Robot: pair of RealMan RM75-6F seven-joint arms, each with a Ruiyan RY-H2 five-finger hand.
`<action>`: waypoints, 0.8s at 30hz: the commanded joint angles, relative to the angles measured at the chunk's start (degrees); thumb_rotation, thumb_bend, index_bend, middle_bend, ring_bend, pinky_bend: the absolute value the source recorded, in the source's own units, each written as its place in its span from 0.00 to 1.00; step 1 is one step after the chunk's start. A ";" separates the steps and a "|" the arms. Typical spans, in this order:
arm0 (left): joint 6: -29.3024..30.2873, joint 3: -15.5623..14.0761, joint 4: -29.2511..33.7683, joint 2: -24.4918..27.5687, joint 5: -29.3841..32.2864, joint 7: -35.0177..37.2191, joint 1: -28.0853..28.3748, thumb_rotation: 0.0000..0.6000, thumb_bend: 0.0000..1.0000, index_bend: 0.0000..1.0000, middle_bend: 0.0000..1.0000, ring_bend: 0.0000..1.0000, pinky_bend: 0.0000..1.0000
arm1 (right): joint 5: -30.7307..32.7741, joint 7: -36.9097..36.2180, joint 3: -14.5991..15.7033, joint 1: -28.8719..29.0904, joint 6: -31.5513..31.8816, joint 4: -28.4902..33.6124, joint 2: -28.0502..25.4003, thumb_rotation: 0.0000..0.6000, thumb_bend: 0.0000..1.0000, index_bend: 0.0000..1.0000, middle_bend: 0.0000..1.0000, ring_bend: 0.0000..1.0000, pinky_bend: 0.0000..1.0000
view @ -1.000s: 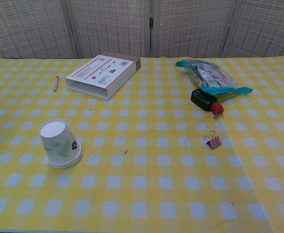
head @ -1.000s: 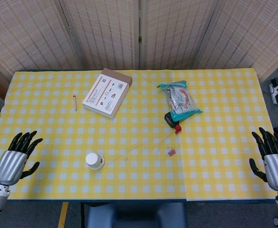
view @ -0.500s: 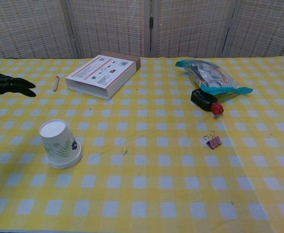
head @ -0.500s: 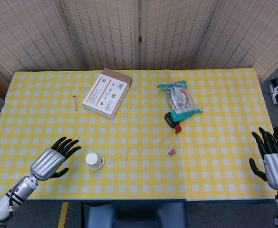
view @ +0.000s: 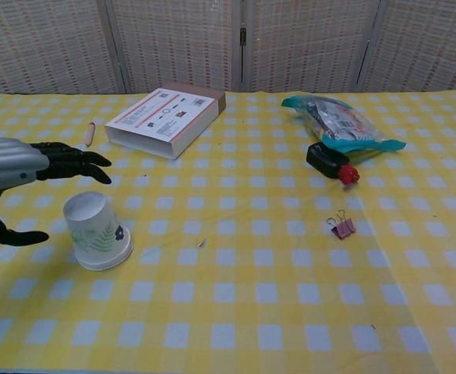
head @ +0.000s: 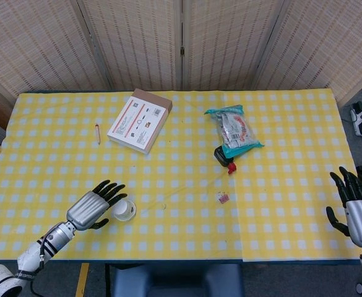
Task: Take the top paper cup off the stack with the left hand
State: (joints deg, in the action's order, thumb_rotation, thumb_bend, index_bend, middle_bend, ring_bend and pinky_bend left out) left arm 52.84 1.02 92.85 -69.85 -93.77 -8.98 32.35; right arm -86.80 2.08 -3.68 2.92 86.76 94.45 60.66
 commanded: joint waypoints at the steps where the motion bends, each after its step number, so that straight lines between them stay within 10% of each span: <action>1: -0.71 0.26 0.12 -0.49 0.95 -0.85 0.74 1.00 0.36 0.21 0.05 0.04 0.00 | 0.19 -0.34 -0.02 -0.05 -0.06 -0.26 0.04 1.00 0.45 0.00 0.00 0.04 0.00; 24: -1.28 0.21 3.01 -0.31 5.76 -5.80 3.10 1.00 0.40 0.29 0.05 0.05 0.00 | 1.30 -2.71 -0.34 0.40 -1.40 -2.47 0.49 1.00 0.45 0.00 0.00 0.04 0.00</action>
State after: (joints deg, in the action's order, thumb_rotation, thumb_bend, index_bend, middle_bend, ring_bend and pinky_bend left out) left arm 51.54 1.23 95.86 -70.14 -88.03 -14.76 35.43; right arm -85.49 -0.64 -4.02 3.32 85.35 91.96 61.15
